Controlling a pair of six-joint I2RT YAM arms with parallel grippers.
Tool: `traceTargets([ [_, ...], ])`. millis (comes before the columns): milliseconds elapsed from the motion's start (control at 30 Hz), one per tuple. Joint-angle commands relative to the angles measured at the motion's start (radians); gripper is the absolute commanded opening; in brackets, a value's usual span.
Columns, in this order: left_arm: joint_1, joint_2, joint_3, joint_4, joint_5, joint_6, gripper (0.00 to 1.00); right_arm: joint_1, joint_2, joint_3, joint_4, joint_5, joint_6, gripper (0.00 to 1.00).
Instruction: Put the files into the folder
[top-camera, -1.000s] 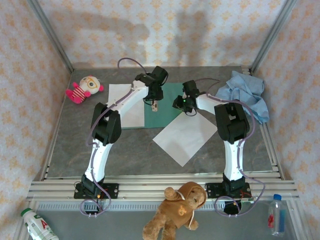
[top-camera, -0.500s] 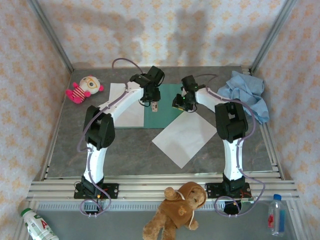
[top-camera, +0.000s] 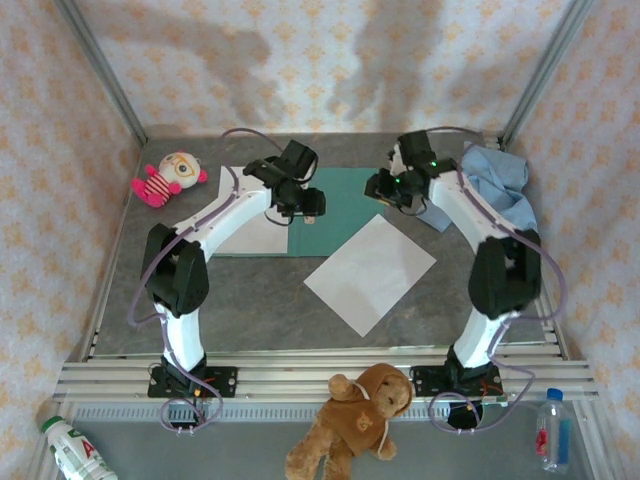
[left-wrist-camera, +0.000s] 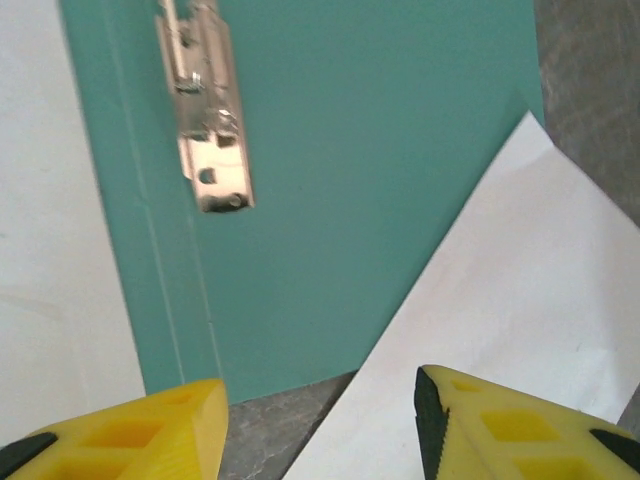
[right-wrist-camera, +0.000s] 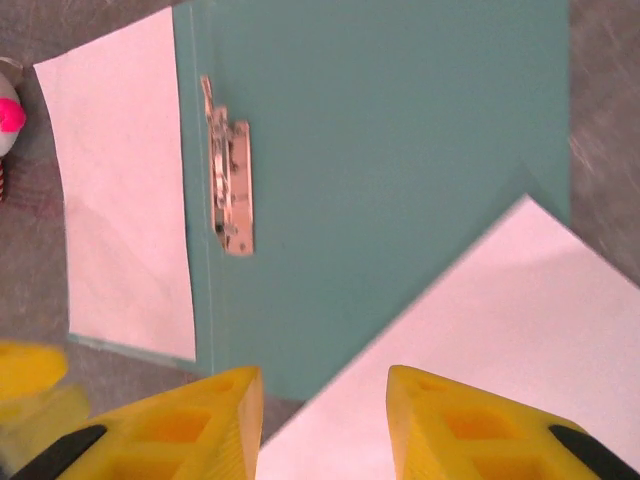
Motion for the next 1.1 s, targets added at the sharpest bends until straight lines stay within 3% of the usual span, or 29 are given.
traceTargets([
  [0, -0.022, 0.004, -0.024, 0.027, 0.087, 0.087, 0.54, -0.024, -0.124, -0.171, 0.023, -0.006, 0.018, 0.38],
  [200, -0.056, 0.092, -0.019, 0.053, 0.124, 0.127, 0.56, -0.07, -0.325, -0.525, 0.111, 0.022, 0.078, 0.37],
  [400, -0.071, 0.201, 0.043, 0.056, 0.158, 0.143, 0.58, -0.072, -0.358, -0.708, 0.21, 0.031, 0.137, 0.37],
  [1067, -0.101, 0.356, 0.105, 0.038, 0.187, 0.16, 0.6, -0.072, -0.207, -0.78, 0.346, 0.036, 0.146, 0.36],
])
